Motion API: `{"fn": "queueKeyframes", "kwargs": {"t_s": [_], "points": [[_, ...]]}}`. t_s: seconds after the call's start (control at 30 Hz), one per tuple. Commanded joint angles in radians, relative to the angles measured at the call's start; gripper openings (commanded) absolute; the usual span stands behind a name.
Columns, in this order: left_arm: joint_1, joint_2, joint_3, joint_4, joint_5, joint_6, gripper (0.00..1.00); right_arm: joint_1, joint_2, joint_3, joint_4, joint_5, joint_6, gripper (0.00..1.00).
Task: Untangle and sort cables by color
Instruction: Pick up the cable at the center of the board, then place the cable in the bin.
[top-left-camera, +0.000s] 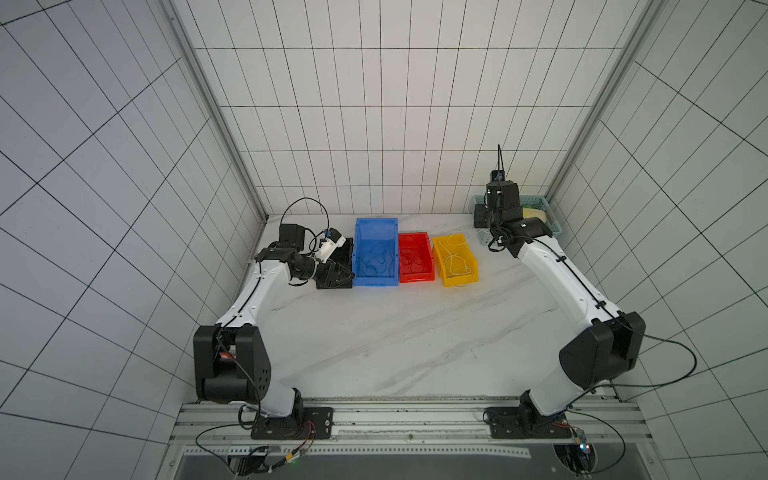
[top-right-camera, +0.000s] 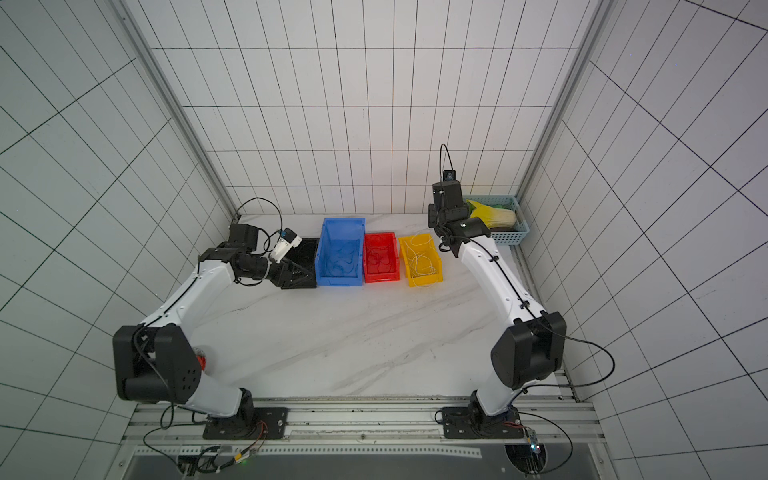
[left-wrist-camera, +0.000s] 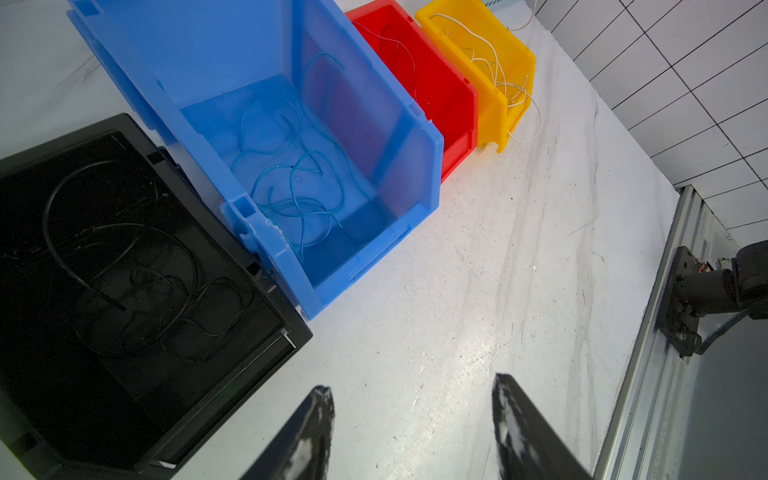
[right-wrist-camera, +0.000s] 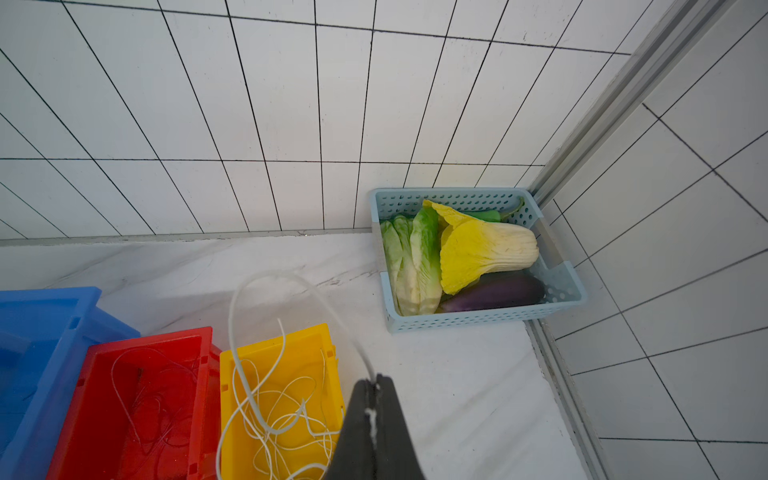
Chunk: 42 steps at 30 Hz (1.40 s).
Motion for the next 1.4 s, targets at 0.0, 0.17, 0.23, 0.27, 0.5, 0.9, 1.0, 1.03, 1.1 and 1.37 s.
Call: {"fn": "queueKeyframes", "kwargs": {"t_s": [0.0, 0.17, 0.23, 0.27, 0.5, 0.9, 1.0, 1.03, 1.1, 1.37], "points": [[-0.004, -0.022, -0.011, -0.004, 0.015, 0.018, 0.58, -0.008, -0.031, 0.063, -0.005, -0.016, 0.007, 0.00], [-0.004, -0.025, -0.010, -0.016, 0.016, 0.036, 0.57, -0.008, -0.066, 0.073, -0.005, -0.019, -0.003, 0.00], [-0.004, -0.024, -0.010, -0.018, 0.015, 0.039, 0.57, -0.007, -0.068, 0.064, -0.001, -0.020, -0.005, 0.00], [-0.005, -0.025, -0.010, -0.018, 0.015, 0.039, 0.57, -0.008, -0.066, 0.058, 0.004, -0.019, -0.007, 0.00], [-0.004, -0.023, -0.012, -0.020, 0.015, 0.043, 0.57, -0.009, -0.007, -0.007, 0.022, -0.013, 0.010, 0.00], [-0.004, -0.017, -0.019, -0.021, 0.013, 0.051, 0.56, -0.011, 0.200, -0.071, 0.098, -0.009, 0.017, 0.00], [-0.005, -0.014, -0.020, -0.022, 0.013, 0.051, 0.56, -0.006, 0.249, -0.063, 0.095, -0.024, 0.032, 0.00], [-0.004, -0.013, -0.020, -0.021, 0.013, 0.052, 0.56, -0.003, 0.265, -0.062, 0.095, -0.033, 0.038, 0.00], [-0.004, -0.010, -0.020, -0.023, 0.013, 0.051, 0.56, 0.003, 0.298, -0.058, 0.090, -0.050, 0.047, 0.00], [-0.004, -0.008, -0.021, -0.024, 0.009, 0.053, 0.56, 0.015, 0.388, -0.068, 0.072, -0.085, 0.073, 0.00]]}}
